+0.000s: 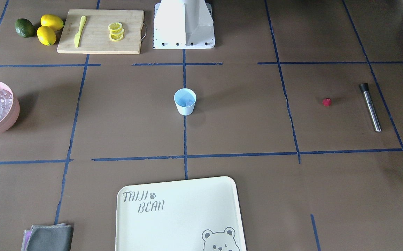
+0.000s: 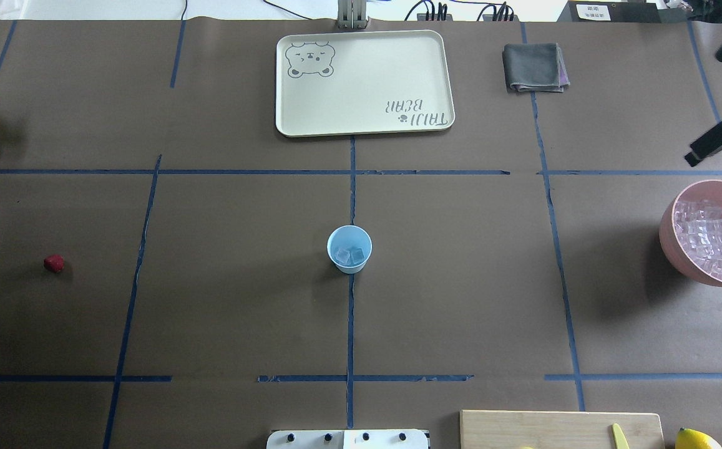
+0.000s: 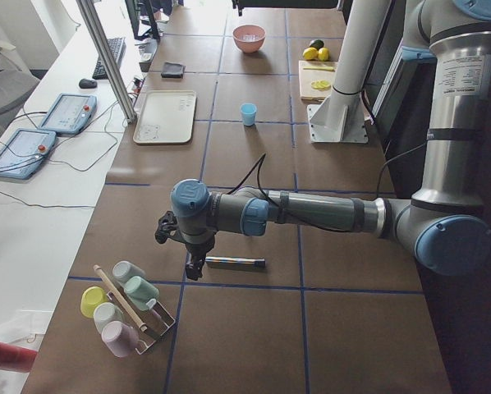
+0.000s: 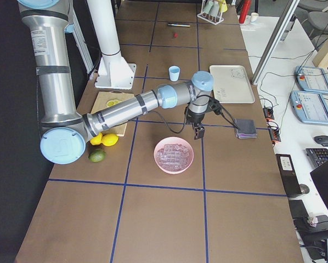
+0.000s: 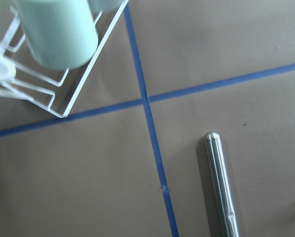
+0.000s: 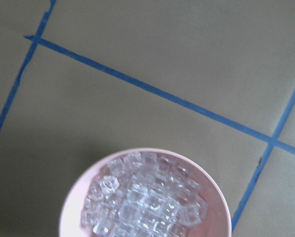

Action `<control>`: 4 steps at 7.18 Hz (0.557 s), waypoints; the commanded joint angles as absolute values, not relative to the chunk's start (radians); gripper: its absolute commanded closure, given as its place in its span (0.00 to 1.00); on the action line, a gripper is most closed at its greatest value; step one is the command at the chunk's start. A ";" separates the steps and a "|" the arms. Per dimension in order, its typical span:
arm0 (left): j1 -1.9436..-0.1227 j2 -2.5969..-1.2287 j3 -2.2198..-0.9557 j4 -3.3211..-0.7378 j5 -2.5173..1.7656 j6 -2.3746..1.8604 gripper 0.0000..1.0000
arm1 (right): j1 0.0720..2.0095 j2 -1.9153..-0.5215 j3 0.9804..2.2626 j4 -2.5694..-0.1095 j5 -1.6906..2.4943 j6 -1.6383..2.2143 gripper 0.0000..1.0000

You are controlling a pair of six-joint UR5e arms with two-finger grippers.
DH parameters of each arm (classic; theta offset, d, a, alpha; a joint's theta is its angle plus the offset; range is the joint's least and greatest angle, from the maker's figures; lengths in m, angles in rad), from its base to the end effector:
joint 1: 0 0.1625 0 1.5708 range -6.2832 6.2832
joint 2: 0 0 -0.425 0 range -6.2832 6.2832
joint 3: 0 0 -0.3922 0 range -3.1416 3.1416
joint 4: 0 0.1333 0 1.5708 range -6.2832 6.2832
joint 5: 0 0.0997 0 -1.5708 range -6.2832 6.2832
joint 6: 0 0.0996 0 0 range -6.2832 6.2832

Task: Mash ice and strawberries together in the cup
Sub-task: 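Move the right gripper back over the pink bowl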

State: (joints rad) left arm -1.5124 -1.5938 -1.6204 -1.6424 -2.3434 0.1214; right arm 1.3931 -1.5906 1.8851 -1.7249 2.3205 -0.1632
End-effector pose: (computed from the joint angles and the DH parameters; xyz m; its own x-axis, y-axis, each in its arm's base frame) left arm -0.0339 -0.5127 0.6152 0.6968 0.2605 -0.6683 -0.1432 0.9635 0.2263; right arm -0.0197 -0.4799 0.5318 0.6657 -0.3786 0.6430 0.2870 0.9253 0.2477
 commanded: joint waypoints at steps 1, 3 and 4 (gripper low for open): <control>-1.500 -1.647 -1.624 -1.678 -2.347 -0.019 0.00 | 1.544 -1.721 1.885 -1.724 2.336 -0.270 0.01; -1.448 -1.646 -1.637 -1.751 -2.349 -0.055 0.00 | 1.607 -1.778 1.893 -1.723 2.332 -0.256 0.01; -1.354 -1.610 -1.675 -1.854 -2.356 -0.104 0.00 | 1.606 -1.781 1.902 -1.724 2.335 -0.246 0.01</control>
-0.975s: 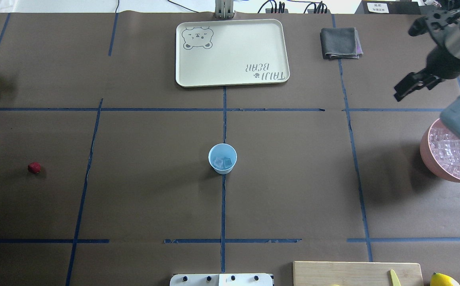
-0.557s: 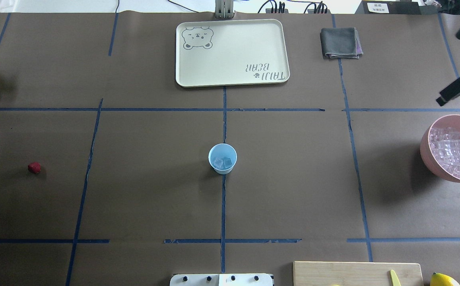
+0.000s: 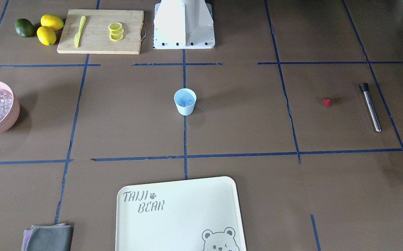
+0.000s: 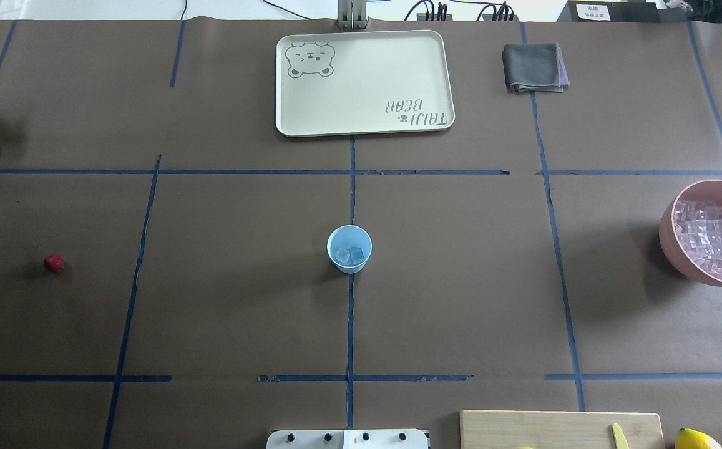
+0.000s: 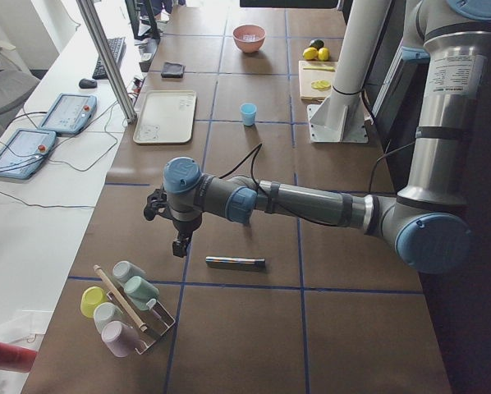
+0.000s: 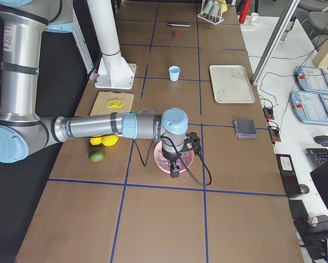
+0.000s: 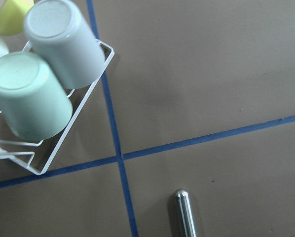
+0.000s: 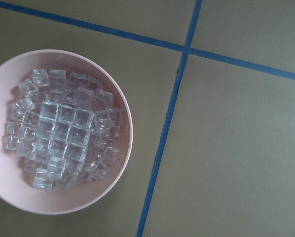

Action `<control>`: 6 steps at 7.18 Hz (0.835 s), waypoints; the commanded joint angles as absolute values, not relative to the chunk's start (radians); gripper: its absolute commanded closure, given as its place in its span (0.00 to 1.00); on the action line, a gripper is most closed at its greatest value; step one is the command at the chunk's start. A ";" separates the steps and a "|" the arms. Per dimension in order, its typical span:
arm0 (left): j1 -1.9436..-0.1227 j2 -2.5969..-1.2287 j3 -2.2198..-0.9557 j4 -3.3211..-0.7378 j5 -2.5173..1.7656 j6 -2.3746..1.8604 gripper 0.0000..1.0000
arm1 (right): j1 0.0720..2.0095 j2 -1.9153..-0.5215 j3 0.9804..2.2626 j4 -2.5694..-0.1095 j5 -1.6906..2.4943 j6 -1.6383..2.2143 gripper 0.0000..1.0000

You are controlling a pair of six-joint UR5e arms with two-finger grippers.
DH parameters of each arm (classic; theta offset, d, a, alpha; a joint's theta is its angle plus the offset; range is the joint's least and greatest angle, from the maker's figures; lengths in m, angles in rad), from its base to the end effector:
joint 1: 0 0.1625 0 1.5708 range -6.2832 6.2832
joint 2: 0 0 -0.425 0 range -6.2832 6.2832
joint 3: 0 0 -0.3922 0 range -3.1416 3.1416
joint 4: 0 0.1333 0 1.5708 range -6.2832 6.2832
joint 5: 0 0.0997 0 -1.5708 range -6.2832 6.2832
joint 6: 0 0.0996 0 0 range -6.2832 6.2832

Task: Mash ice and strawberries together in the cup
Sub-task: 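Move the right gripper back over the pink bowl, then move the left gripper down over the red strawberry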

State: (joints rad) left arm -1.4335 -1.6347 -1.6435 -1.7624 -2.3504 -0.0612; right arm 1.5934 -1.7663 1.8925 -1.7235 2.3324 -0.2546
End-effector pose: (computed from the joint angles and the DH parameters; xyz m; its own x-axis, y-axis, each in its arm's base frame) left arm 0.0102 -0.5365 0.5681 0.6802 0.2639 -0.6839 -0.0881 0.9556 0.2810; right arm 0.0737 -0.4027 0.6047 0.7055 -0.2182 0.6743 0.1603 0.9759 0.1481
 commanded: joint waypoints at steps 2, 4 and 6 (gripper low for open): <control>-1.159 -1.588 -1.677 -2.016 -2.338 -0.429 0.00 | 1.606 -1.778 1.904 -1.724 2.336 -0.242 0.01; -0.996 -1.537 -1.671 -2.174 -2.194 -0.636 0.00 | 1.606 -1.779 1.905 -1.724 2.338 -0.242 0.01; -0.912 -1.493 -1.667 -2.261 -2.166 -0.739 0.00 | 1.606 -1.779 1.904 -1.724 2.341 -0.239 0.01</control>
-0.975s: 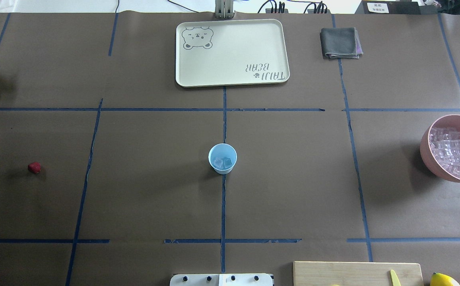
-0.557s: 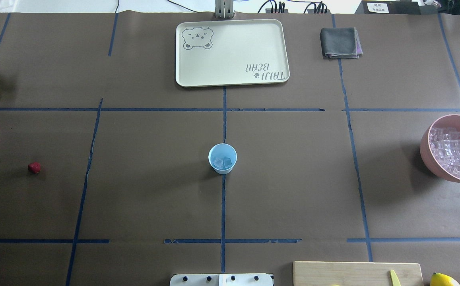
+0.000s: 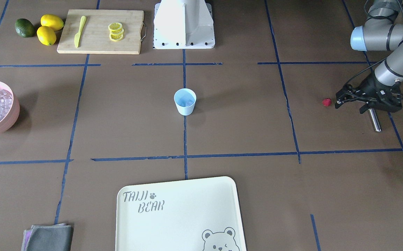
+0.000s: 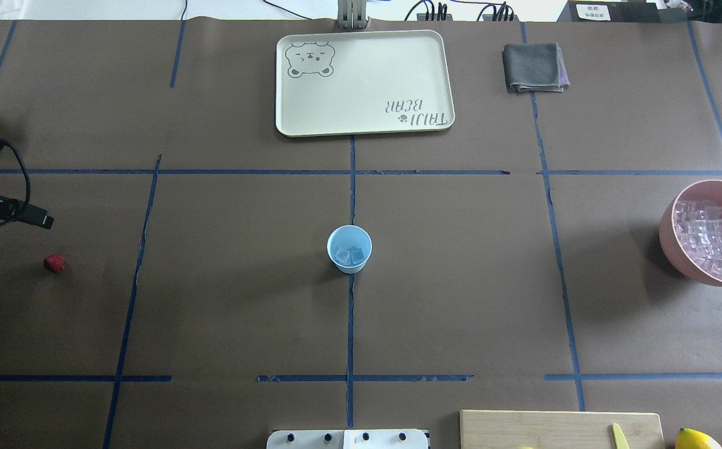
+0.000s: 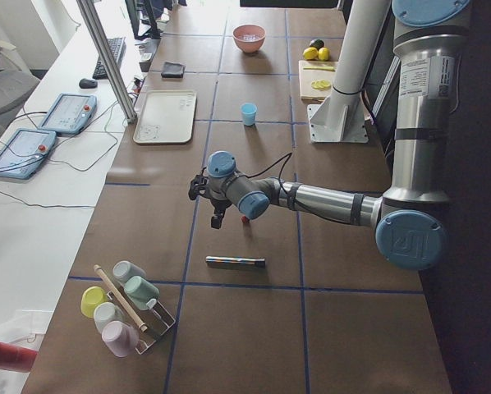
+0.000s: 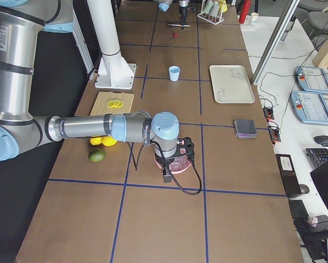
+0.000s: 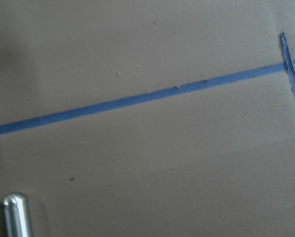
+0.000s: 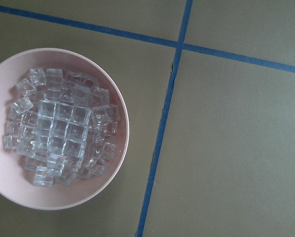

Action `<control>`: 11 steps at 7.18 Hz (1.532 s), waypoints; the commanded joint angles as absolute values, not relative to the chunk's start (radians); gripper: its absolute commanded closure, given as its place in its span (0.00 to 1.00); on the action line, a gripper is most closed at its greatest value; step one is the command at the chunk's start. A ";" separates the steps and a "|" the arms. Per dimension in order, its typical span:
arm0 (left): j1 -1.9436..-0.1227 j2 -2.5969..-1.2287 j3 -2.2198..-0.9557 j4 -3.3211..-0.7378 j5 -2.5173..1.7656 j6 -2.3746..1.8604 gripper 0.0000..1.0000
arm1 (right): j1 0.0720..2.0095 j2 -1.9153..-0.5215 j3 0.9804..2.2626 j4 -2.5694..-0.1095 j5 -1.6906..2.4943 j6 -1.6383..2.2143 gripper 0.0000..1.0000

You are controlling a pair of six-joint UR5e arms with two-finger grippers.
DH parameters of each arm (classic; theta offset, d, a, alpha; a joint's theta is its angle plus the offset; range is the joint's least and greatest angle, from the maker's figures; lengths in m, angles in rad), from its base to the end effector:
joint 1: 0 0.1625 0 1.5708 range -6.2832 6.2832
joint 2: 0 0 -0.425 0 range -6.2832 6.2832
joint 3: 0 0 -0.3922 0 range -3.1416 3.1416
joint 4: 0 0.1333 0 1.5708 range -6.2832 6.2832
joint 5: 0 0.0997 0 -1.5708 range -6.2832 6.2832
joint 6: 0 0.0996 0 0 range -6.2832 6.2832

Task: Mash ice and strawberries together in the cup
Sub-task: 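Move the left gripper down over the red strawberry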

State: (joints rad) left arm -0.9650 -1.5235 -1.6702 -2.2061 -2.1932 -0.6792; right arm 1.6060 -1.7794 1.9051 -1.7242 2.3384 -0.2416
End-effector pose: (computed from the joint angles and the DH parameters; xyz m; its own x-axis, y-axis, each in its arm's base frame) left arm 0.2228 -0.4538 0.5659 0.6322 0.1975 -0.7492 -0.0552 0.9760 0.2107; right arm 0.0781 -0.3963 0.6035 0.7060 -0.1958 0.6806 0.1377 0.9806 0.1392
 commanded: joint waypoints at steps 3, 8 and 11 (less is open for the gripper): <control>-0.871 -1.462 -1.672 -2.292 -2.132 -0.758 0.00 | 1.606 -1.779 1.905 -1.724 2.342 -0.239 0.01; -0.810 -1.466 -1.677 -2.290 -2.097 -0.782 0.00 | 1.606 -1.784 1.901 -1.724 2.342 -0.242 0.01; -0.805 -1.466 -1.677 -2.290 -2.098 -0.781 0.82 | 1.606 -1.786 1.899 -1.724 2.341 -0.242 0.01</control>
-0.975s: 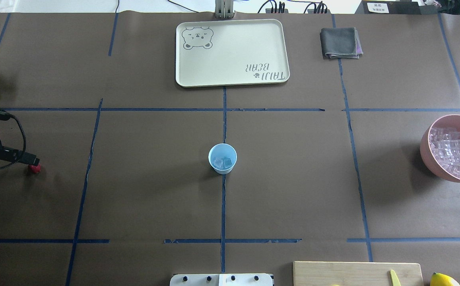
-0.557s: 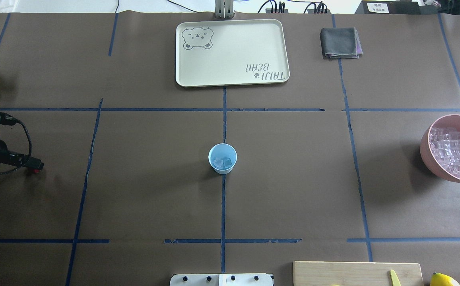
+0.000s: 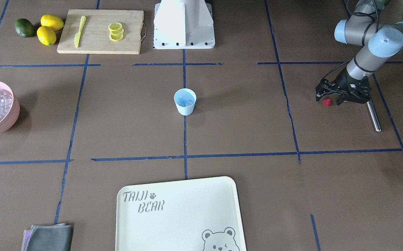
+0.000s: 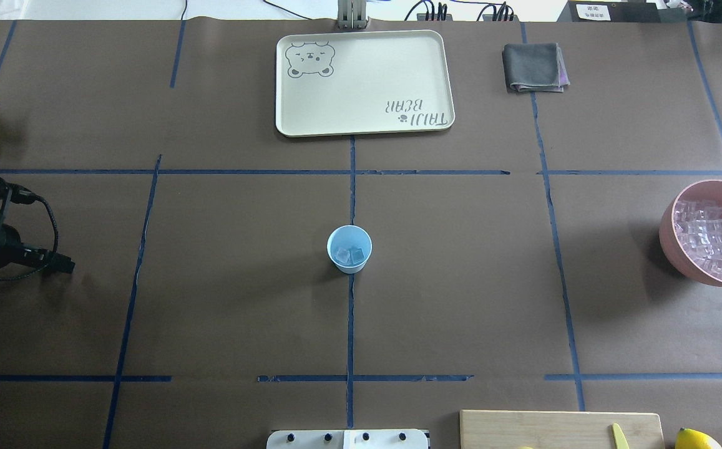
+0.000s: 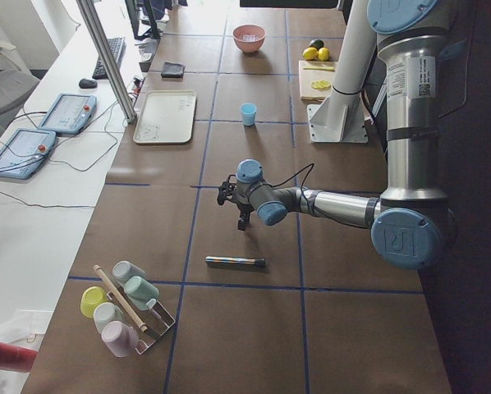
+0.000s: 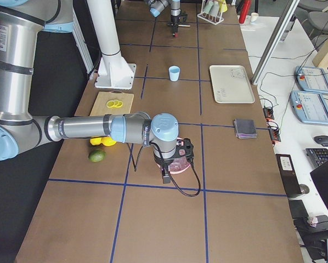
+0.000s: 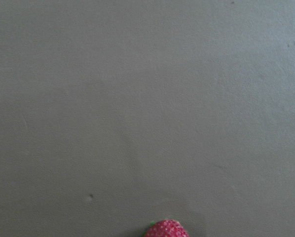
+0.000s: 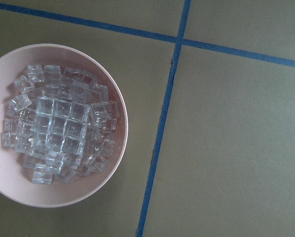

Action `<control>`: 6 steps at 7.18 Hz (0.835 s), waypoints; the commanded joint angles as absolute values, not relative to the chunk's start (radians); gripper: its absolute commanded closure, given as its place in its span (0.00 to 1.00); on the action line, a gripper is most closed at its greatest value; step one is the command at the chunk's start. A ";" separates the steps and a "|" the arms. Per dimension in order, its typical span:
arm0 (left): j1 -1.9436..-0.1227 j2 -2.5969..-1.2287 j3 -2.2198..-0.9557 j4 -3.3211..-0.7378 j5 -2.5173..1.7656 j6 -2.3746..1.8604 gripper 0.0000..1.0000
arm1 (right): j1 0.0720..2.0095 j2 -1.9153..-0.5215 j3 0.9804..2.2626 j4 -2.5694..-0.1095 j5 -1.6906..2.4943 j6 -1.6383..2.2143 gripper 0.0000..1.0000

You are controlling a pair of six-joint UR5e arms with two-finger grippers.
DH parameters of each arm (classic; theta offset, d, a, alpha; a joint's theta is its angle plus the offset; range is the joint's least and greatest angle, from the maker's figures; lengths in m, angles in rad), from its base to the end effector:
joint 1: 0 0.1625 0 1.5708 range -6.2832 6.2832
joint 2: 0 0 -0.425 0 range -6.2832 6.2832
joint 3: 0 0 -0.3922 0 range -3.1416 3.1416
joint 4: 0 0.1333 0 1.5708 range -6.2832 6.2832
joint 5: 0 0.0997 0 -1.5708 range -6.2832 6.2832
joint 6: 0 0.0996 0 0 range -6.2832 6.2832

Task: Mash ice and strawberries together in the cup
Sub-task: 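Move the left gripper down over the red strawberry, then close the left gripper on the strawberry and lift it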

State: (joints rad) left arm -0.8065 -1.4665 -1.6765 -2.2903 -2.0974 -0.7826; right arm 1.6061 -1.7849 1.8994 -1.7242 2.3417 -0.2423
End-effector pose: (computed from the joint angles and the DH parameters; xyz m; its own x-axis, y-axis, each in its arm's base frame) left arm 0.2719 -0.4039 0.5835 0.6463 0.2117 -0.7331 -0.0905 0.9752 0.2018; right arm 0.0778 -0.3937 0.6083 0.7034 -0.1887 0.6852 0.1375 0.9820 0.1293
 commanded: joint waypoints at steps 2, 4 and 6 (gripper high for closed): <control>-0.805 -1.466 -1.683 -2.290 -2.100 -0.779 0.98 | 1.606 -1.786 1.904 -1.724 2.342 -0.241 0.01; -0.810 -1.463 -1.745 -2.280 -2.103 -0.779 1.00 | 1.606 -1.786 1.905 -1.724 2.342 -0.239 0.01; -0.811 -1.508 -1.828 -2.162 -2.100 -0.782 1.00 | 1.606 -1.786 1.907 -1.724 2.342 -0.241 0.01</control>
